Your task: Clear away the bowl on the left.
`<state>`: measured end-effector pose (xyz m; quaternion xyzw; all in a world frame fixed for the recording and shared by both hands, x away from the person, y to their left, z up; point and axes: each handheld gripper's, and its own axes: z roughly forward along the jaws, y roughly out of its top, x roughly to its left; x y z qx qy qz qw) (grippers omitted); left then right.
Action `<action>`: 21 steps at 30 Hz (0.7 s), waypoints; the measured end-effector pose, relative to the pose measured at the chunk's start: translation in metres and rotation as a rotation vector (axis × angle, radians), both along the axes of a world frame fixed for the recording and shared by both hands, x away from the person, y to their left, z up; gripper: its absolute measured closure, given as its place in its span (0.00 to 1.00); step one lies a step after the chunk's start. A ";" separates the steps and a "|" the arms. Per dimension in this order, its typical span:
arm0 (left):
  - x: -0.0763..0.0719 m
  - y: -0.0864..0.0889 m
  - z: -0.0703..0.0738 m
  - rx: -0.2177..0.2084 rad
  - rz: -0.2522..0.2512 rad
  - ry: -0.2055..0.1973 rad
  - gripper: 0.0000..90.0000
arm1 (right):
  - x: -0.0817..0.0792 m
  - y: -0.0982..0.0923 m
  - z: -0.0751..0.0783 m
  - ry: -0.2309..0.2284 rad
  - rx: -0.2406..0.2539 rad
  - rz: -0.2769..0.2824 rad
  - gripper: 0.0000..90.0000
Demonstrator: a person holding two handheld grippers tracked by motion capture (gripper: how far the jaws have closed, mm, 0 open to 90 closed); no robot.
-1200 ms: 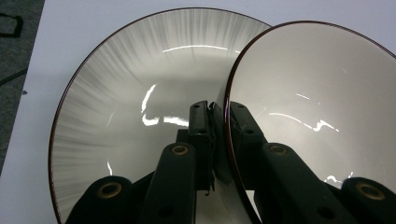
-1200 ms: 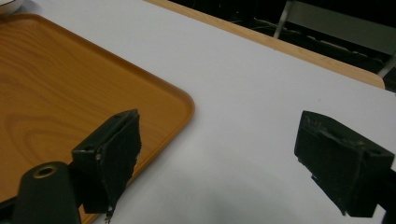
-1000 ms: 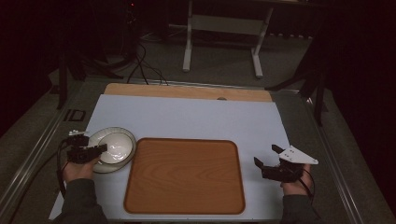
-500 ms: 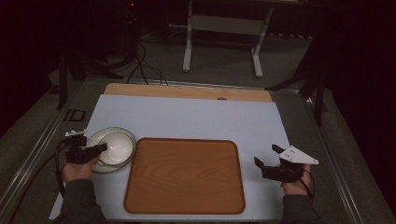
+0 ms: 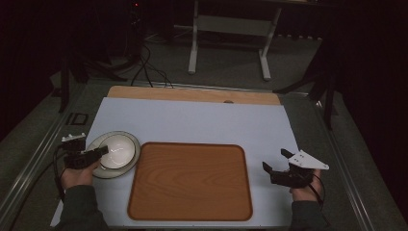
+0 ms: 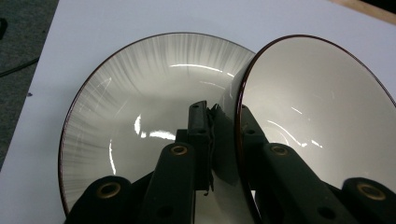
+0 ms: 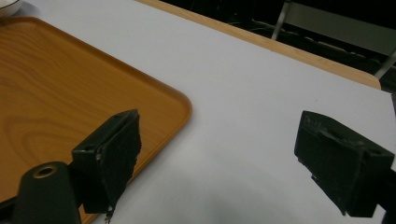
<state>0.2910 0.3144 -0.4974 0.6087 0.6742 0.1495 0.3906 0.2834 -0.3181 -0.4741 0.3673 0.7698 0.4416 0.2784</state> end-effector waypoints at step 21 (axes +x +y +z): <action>-0.007 -0.007 0.016 -0.029 -0.024 -0.062 0.91 | 0.000 -0.002 0.001 -0.009 0.009 0.000 0.16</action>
